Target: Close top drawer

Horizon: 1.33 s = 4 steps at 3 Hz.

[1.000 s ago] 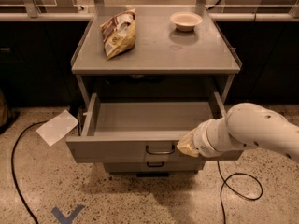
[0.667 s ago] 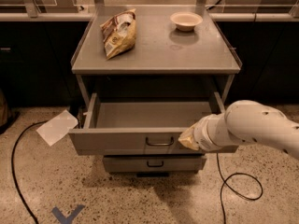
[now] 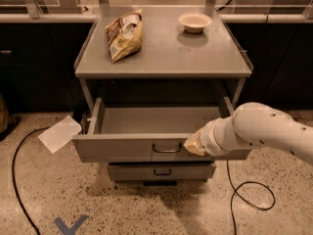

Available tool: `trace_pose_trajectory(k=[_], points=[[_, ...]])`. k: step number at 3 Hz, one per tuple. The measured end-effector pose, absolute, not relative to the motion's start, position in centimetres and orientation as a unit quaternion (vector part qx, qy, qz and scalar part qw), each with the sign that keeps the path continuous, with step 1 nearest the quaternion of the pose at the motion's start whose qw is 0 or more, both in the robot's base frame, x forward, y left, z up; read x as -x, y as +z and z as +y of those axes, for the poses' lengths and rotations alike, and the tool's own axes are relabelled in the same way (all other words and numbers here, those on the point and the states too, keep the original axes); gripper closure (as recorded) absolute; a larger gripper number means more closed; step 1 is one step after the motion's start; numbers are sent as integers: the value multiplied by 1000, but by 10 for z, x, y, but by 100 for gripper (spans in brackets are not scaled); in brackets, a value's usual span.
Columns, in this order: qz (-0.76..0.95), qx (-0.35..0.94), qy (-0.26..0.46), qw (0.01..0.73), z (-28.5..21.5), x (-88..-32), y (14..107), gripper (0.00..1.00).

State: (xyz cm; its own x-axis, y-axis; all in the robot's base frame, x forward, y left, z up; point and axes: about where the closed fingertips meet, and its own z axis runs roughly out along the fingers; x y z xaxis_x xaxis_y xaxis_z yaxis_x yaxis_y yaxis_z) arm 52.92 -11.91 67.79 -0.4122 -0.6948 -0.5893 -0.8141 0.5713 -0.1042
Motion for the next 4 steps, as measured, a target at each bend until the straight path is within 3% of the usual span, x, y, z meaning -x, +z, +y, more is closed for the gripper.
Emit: trace_pose_trajectory(k=[4], points=[[832,433,87,336,-115,-580,682,100]])
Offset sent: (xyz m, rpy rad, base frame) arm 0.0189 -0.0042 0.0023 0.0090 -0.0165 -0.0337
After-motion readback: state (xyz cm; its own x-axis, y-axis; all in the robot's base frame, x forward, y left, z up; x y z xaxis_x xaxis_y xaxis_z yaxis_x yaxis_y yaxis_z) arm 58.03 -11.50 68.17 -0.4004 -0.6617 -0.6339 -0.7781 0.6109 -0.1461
